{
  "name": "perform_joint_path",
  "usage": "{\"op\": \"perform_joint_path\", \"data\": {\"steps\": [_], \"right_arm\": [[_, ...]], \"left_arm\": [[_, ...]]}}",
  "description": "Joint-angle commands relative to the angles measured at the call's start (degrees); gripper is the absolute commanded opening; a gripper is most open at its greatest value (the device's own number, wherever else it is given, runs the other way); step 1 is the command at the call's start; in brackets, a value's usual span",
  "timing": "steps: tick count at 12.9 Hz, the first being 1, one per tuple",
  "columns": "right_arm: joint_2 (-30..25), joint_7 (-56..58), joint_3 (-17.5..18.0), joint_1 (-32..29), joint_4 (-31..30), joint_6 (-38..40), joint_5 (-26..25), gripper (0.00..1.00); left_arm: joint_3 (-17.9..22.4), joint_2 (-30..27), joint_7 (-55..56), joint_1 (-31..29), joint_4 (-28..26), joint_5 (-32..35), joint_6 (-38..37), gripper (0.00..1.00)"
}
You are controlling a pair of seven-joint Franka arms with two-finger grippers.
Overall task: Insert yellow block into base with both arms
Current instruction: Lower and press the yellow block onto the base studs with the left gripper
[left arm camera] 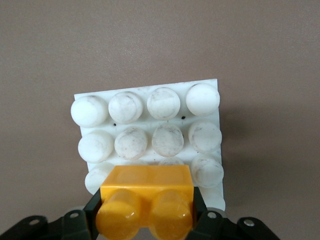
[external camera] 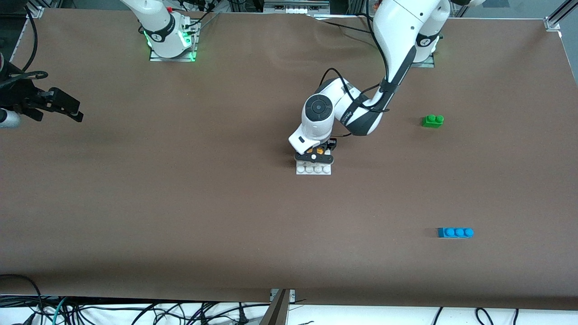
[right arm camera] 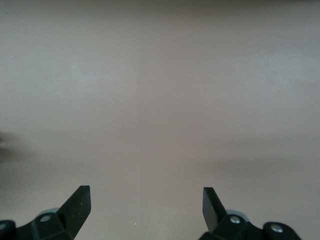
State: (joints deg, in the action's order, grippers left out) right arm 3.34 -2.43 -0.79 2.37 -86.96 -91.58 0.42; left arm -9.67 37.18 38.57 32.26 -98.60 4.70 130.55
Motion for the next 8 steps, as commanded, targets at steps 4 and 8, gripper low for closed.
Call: {"op": "perform_joint_path", "data": {"steps": [4, 8], "right_arm": [[-0.1, -0.1, 0.2, 0.0, 0.5, 0.6, 0.3, 0.99], [-0.1, -0.1, 0.2, 0.0, 0.5, 0.6, 0.3, 0.99]], "left_arm": [[0.4, 0.4, -0.3, 0.7, 1.1, 0.1, -0.1, 0.75], [0.1, -0.3, 0.4, 0.7, 1.0, 0.0, -0.6, 0.88]]}}
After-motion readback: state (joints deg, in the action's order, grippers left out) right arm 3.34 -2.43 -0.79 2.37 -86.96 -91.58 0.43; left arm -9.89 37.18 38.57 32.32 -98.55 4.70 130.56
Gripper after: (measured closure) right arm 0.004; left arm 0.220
